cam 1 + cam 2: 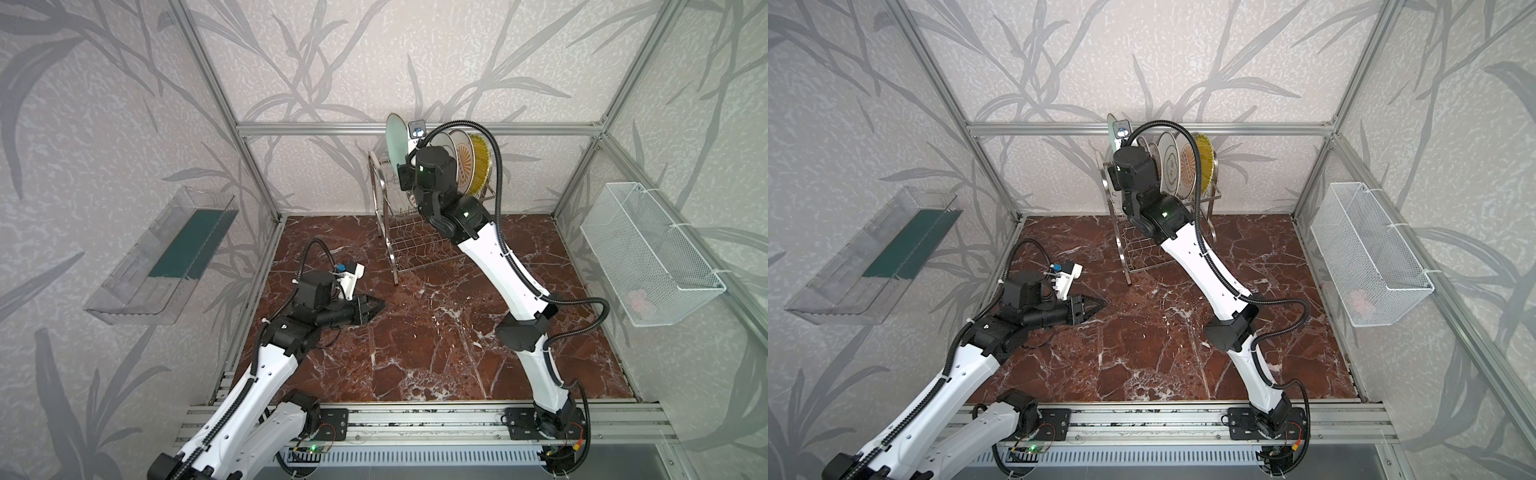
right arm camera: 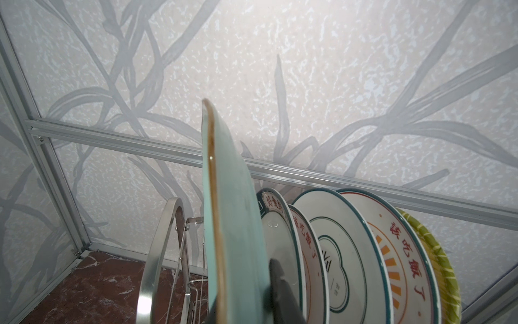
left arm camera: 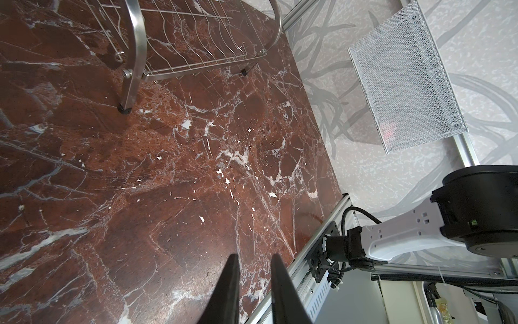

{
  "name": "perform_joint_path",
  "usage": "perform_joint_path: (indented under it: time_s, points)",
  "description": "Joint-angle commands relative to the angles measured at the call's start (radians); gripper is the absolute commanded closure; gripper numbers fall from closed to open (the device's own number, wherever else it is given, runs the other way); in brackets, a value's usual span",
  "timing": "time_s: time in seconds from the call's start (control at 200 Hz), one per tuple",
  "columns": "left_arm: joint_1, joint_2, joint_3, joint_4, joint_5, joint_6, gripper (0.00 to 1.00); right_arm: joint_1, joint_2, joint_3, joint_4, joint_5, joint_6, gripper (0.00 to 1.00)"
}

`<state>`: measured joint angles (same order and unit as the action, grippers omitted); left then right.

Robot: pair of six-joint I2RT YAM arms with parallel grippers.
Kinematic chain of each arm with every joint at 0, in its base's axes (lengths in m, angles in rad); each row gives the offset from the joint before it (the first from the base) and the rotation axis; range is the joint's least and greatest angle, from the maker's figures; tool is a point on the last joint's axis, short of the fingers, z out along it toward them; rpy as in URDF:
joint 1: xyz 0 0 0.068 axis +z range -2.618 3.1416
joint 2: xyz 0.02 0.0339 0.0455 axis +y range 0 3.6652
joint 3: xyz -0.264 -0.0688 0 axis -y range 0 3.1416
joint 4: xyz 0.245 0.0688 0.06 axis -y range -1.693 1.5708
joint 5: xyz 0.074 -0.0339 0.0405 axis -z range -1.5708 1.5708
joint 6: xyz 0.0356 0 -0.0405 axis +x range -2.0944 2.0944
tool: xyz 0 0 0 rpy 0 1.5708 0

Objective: Load the plates into the dish rack
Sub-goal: 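Carry the turquoise plate with the right gripper into the rack's front slot, then lower the plate into the slot and open the right gripper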

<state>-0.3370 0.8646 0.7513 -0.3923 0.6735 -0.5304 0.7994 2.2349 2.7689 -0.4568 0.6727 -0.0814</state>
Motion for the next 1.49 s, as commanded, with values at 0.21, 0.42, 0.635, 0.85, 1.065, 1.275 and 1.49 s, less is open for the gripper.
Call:
perform_joint_path:
  time_s: [0.21,0.42,0.635,0.85,1.065,1.275,1.49]
  points:
    - [0.004,-0.011,0.028,-0.002,0.005,0.014,0.8,0.003,0.038,0.044,0.154,0.053,0.028,1.0]
    - [0.004,-0.013,0.028,-0.005,0.003,0.017,0.81,0.001,0.061,0.041,0.15,0.062,0.04,1.0]
    - [0.005,-0.012,0.028,-0.005,0.003,0.018,0.81,0.0,0.075,0.04,0.151,0.081,0.041,1.0]
    - [0.003,-0.012,0.028,-0.005,0.007,0.019,0.81,-0.003,0.079,0.034,0.136,0.099,0.061,1.0]
    - [0.005,-0.015,0.028,-0.005,0.008,0.018,0.81,-0.005,0.081,0.021,0.128,0.101,0.084,1.0]
    - [0.004,-0.015,0.028,-0.003,0.013,0.018,0.81,-0.005,0.091,0.021,0.112,0.111,0.109,1.0]
    - [0.004,-0.018,0.028,-0.003,0.013,0.017,0.81,-0.005,0.103,0.021,0.101,0.125,0.123,1.0]
